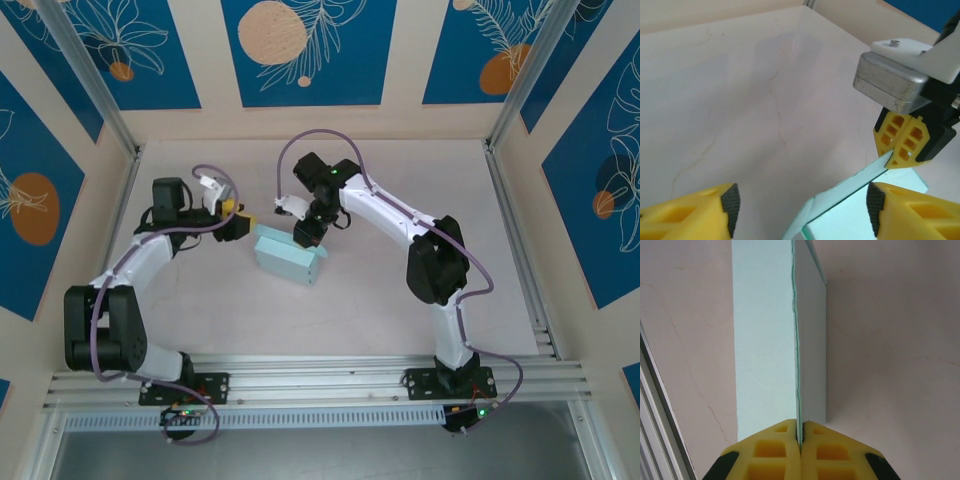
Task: Fold the paper box
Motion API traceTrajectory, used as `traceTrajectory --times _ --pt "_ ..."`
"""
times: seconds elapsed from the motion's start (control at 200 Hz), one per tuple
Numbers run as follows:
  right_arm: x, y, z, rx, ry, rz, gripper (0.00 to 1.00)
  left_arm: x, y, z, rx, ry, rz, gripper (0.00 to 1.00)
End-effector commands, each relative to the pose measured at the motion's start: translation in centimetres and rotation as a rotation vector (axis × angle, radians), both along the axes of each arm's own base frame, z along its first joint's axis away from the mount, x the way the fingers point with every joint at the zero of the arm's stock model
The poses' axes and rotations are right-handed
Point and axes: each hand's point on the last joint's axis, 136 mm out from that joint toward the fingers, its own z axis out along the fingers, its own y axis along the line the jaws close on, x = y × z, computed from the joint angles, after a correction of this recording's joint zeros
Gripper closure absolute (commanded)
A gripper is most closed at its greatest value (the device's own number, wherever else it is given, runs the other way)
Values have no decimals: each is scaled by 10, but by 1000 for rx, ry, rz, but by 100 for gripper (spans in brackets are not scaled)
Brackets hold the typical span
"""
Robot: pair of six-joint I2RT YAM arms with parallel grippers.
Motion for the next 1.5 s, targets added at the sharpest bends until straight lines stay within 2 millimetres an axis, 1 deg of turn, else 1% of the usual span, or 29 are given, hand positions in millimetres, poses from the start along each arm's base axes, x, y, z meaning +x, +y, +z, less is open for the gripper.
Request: traceTrajectory --times 0.0,0.095,0.235,0.365,0.44,0.485,0.63,0.7,0.815,0.895,0.94,1.005,1.085,1.165,1.22,1.31,1.37,1.415,1.465,1.495 --pt "1 3 8 12 -11 20 100 -12 1 -10 66 -22 -119 35" --pt "2 4 7 9 -12 19 100 -13 0 -19 96 20 -144 38" --pt "3 4 6 9 -9 16 100 -14 0 -28 136 46 -169 43" --pt "3 4 4 -1 -9 16 100 -10 -1 -36 177 65 -168 44" --pt "3 4 2 -9 -9 15 100 -11 -3 -37 182 69 -184 44" --pt "4 4 1 -13 -11 15 100 -10 -4 -38 185 73 -192 49" --pt "4 4 0 -20 -14 15 99 -12 -11 -40 178 102 -239 49" --pt "4 4 0 -21 -15 16 99 -9 -13 -43 187 116 -246 49" --pt "4 4 -2 -24 -16 15 99 -5 -17 -47 204 121 -253 54" --pt "4 4 -3 -28 -15 15 99 -7 -22 -49 214 125 -273 55" --pt "5 5 -4 -29 -15 14 99 -8 -24 -51 225 127 -282 61" --pt "6 4 -5 -32 -18 11 99 -7 -25 -55 244 136 -280 73" --pt "6 4 -7 -37 -18 9 98 -7 -25 -59 256 144 -271 83" --pt "8 3 -7 -41 -22 3 96 -5 -24 -59 265 146 -252 85" --pt "9 2 -8 -48 -27 -5 93 -4 -23 -60 276 143 -237 88" --pt "13 1 -7 -56 -41 -30 85 -4 -22 -63 305 134 -210 92" --pt "17 0 -4 -60 -58 -60 76 -4 -22 -64 325 112 -187 95" --pt "22 -2 1 -63 -84 -97 67 -5 -22 -64 336 93 -169 97" --pt "27 -3 7 -62 -105 -130 63 -5 -23 -62 342 64 -147 99" --pt "29 -4 12 -57 -122 -152 59 -5 -22 -60 345 47 -133 100"
